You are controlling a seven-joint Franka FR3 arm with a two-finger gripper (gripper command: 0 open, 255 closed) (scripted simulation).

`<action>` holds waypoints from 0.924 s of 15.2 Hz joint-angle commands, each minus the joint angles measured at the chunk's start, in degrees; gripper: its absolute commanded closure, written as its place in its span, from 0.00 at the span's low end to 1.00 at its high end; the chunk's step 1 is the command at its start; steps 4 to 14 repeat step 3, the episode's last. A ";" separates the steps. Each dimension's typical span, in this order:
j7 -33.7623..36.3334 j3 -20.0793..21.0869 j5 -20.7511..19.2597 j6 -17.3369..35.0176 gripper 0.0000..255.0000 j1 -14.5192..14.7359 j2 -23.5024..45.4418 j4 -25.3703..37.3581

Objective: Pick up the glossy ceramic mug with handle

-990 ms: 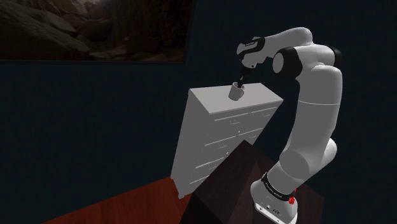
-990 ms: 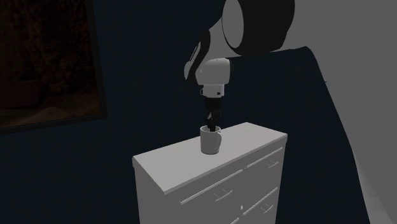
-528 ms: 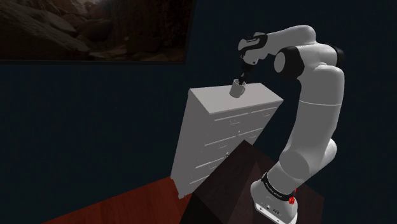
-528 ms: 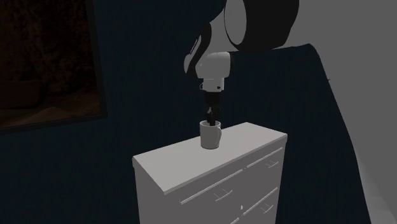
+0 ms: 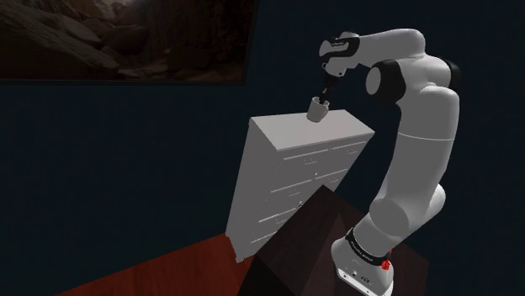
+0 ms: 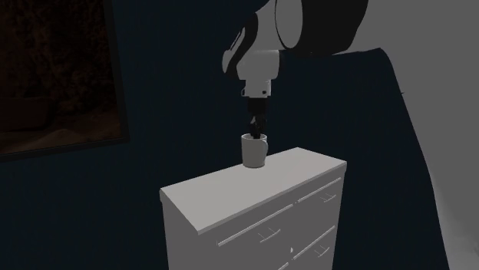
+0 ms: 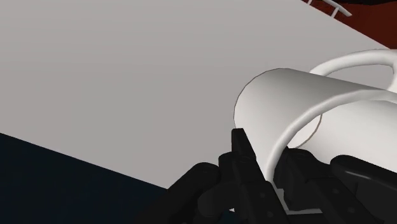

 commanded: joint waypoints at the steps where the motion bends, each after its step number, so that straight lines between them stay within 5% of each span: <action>1: 0.12 -0.13 -0.23 -1.27 1.00 -0.03 -0.41 0.91; 14: 0.13 -0.14 -0.24 -1.38 1.00 -0.04 -0.43 1.00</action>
